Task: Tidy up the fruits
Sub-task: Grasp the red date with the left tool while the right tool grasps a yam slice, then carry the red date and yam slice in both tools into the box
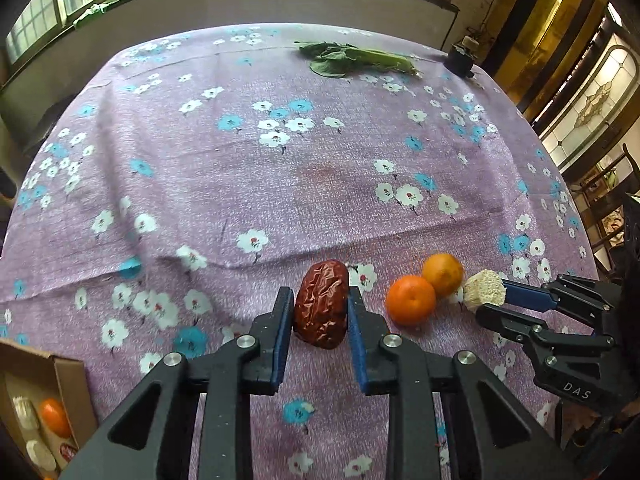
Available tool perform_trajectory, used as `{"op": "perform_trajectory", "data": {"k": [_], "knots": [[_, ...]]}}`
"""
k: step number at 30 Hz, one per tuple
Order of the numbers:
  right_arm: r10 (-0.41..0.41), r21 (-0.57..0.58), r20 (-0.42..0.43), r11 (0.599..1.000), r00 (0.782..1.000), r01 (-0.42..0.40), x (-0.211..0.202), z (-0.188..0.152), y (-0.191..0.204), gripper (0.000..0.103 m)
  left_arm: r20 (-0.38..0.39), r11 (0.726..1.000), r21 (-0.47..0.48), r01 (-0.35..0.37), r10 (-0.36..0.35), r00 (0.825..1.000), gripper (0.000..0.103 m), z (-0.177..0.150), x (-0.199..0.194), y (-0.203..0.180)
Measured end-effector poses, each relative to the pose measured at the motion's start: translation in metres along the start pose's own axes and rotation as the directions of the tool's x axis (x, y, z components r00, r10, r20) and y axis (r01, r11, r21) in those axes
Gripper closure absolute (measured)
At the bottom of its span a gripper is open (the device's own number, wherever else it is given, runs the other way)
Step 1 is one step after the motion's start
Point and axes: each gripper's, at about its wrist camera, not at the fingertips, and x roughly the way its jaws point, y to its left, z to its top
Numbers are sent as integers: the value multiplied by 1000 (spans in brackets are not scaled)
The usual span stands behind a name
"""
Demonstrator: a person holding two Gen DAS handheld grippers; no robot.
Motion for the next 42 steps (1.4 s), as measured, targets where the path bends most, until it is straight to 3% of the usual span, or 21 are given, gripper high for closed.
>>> {"op": "perform_trajectory", "data": {"k": [8, 19, 30, 42], "knots": [[26, -17, 8, 1000, 1000, -26, -23, -18, 27, 69, 14, 999, -38, -35, 35, 999, 78, -33, -28, 7], [147, -172, 3, 974, 989, -145, -30, -21, 117, 69, 50, 983, -161, -86, 96, 994, 78, -86, -79, 53], [247, -312, -70, 915, 966, -257, -14, -25, 199, 69, 56, 942, -276, -193, 216, 975, 78, -139, -129, 111], [282, -414, -130, 856, 951, -310, -2, -33, 261, 68, 43, 895, -367, -255, 290, 956, 78, -182, -158, 151]]}}
